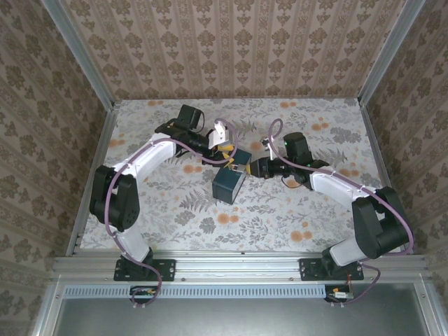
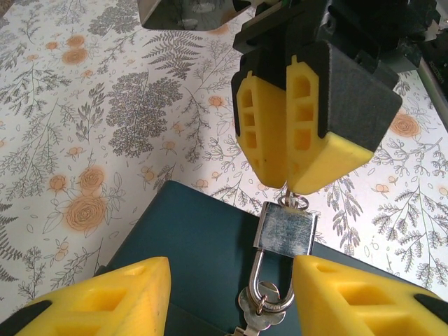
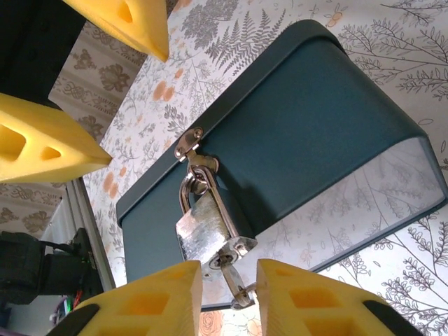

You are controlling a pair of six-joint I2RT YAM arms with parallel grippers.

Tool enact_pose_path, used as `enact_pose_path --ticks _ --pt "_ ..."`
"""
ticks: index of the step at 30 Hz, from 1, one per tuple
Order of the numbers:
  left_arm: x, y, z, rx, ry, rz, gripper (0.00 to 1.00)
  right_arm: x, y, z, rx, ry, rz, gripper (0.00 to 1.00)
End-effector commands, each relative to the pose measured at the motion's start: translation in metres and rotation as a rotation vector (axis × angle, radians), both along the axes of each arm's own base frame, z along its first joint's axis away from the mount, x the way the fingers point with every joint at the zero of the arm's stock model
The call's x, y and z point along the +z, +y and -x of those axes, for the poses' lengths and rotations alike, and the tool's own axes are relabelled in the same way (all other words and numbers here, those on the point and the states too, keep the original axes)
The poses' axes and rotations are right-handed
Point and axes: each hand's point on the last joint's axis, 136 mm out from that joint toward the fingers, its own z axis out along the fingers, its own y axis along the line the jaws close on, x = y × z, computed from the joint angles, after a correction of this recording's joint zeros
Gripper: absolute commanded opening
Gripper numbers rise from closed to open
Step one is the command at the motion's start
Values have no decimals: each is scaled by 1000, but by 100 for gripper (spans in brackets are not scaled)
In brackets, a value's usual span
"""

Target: Unlock a padlock with a key

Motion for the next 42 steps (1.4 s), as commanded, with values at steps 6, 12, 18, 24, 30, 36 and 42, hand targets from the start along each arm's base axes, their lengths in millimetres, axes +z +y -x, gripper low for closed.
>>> enact_pose_path --ticks 6,12,18,24,30,36,42 --pt "10 3 1 0 -5 8 50 0 -3 11 9 18 -46 33" --pt "11 0 2 -8 -6 4 50 0 -3 11 6 7 -49 29" --pt "9 -2 4 -13 -5 0 50 2 1 7 8 11 -81 23" --pt "8 -1 4 -8 -7 -5 50 -1 2 10 21 28 -88 20" --pt "8 -1 3 -8 -5 -4 50 -5 1 12 22 30 -76 29" --pt "6 -1 3 -6 -7 -8 50 -9 1 14 28 26 -72 30" --pt "7 -1 3 -6 -8 -4 50 -12 2 13 30 21 -62 30"
